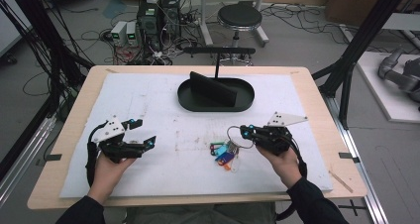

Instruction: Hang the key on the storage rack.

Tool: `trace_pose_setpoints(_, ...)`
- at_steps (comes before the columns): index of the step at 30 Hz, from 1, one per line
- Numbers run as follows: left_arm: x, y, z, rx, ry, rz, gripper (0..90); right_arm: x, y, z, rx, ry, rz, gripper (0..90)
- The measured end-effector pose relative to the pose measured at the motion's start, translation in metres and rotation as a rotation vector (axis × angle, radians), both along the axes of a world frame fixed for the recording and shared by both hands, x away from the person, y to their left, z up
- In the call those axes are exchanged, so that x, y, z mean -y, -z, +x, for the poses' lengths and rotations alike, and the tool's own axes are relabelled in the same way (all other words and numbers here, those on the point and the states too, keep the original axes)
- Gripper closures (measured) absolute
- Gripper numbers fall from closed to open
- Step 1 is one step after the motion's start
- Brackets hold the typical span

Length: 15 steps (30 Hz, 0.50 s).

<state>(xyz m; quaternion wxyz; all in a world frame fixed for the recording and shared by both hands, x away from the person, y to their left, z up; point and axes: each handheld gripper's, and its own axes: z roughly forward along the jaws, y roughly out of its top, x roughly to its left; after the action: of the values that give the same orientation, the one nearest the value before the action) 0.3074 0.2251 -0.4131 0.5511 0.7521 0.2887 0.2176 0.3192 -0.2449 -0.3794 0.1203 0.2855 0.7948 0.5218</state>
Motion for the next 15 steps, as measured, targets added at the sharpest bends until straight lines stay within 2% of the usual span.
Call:
trace_pose_setpoints(3,0.000,0.000,0.000,-0.001,0.001,0.001,20.1,0.001,-0.011,0.002,0.027,-0.016,-0.023,87.7)
trace_pose_setpoints(4,0.000,0.000,0.000,-0.002,0.002,0.001,20.1,0.003,-0.018,0.003,0.039,-0.022,-0.018,87.7)
trace_pose_setpoints(10,0.002,0.001,0.001,-0.004,0.006,0.006,20.1,0.010,-0.033,0.010,0.065,-0.030,-0.003,87.7)
trace_pose_setpoints(15,0.001,0.001,0.001,-0.005,0.008,0.007,20.1,0.014,-0.046,0.015,0.090,-0.033,-0.009,87.7)
